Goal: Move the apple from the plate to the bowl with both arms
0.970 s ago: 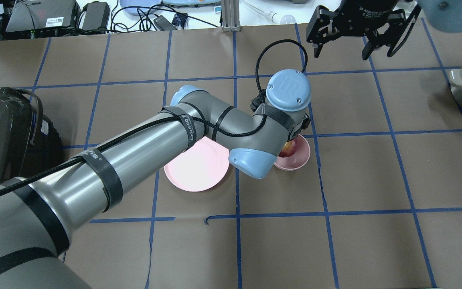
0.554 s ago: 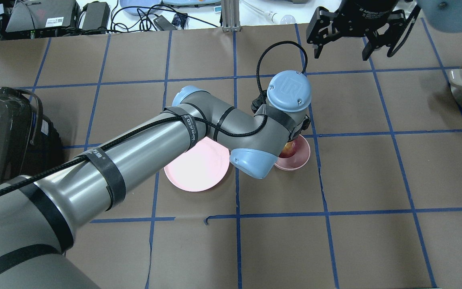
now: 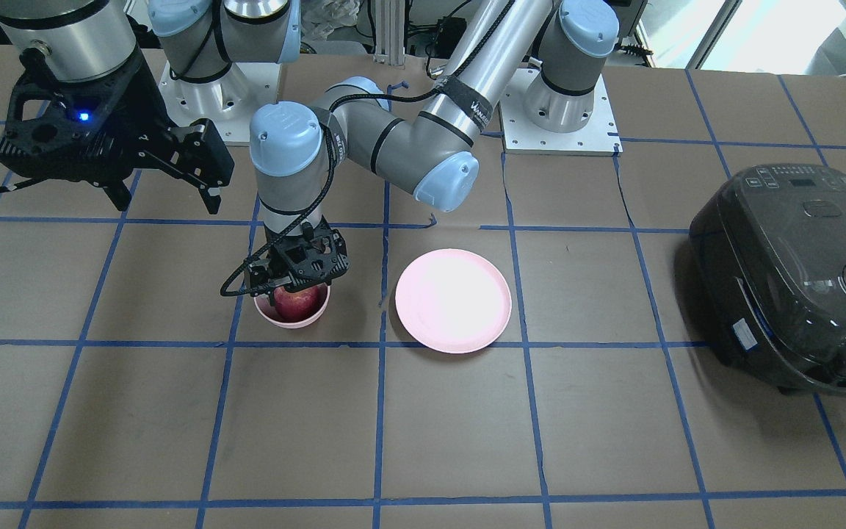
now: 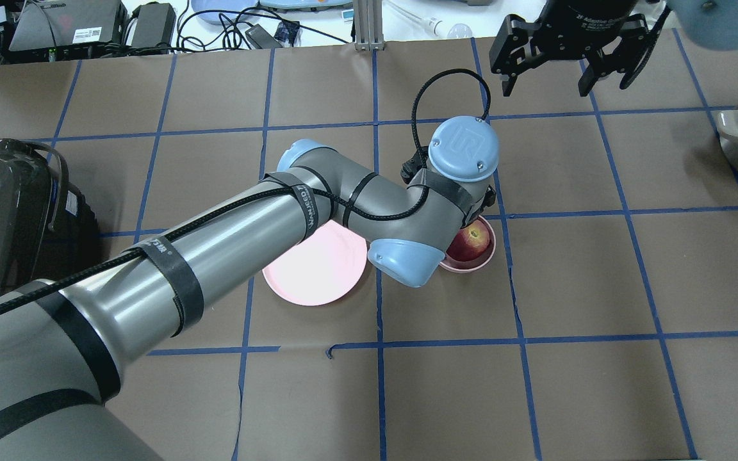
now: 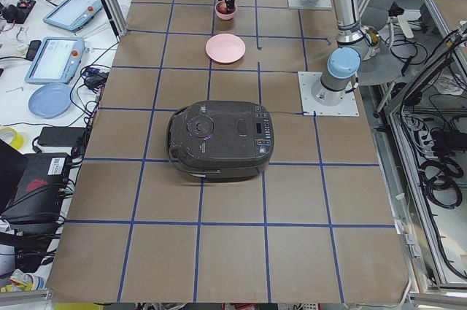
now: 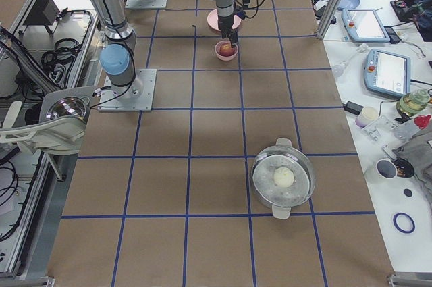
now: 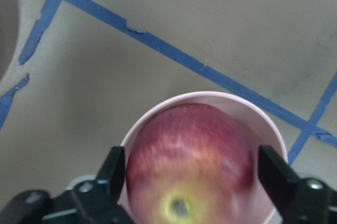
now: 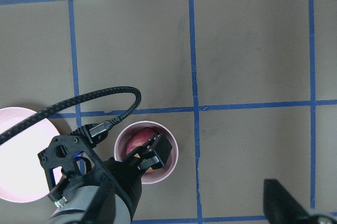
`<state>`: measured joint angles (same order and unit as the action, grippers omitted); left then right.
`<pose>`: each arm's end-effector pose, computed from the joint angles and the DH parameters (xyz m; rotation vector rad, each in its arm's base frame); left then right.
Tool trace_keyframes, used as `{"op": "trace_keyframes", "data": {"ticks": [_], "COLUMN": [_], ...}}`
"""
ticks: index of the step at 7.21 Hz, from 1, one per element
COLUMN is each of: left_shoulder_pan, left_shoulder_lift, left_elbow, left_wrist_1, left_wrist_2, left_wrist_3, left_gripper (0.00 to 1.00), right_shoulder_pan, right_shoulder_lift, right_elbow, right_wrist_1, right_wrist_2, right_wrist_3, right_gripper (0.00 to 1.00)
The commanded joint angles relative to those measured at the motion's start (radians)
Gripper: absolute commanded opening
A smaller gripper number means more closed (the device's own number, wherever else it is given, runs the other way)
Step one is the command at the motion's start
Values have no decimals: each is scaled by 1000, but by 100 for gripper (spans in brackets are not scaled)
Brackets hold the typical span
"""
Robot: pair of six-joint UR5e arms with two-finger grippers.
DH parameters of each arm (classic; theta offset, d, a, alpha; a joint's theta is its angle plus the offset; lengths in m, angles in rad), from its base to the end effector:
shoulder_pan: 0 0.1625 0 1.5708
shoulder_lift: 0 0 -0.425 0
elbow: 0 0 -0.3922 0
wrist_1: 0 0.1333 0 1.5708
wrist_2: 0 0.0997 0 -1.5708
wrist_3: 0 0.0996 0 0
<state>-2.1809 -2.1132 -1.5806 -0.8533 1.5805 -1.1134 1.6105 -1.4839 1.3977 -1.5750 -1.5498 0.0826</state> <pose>-0.4912 -0.4717 0.2389 0.7525 -2.9222 0.1739 0.1566 -0.5301 0.5295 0.0653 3.1114 -0.1385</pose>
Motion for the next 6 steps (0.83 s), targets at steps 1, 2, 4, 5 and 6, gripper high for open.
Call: {"op": "trace_keyframes", "data": {"ticks": [1, 2, 4, 5, 6], "left_shoulder_pan": [16, 51, 198, 284, 373], "left_shoulder_lift": [38, 56, 131, 171, 214], "left_elbow": [-7, -28, -97, -114, -111], "left_wrist_1": [-12, -51, -59, -61, -96], "left_wrist_2": [-11, -5, 1, 1, 0], "left_wrist_3": [27, 105, 302, 440, 565], "left_gripper": [100, 100, 100, 100, 100], "right_shoulder_pan": [-1, -1, -1, -1, -1], "right_shoulder_lift": [-2, -3, -4, -4, -4], "right_elbow": [0, 0, 1, 6, 6], "right_wrist_1": [0, 1, 4, 0, 0], "right_wrist_2": [-6, -6, -3, -7, -9], "right_wrist_3": [0, 0, 0, -1, -1], "right_gripper": [100, 100, 100, 100, 100]}}
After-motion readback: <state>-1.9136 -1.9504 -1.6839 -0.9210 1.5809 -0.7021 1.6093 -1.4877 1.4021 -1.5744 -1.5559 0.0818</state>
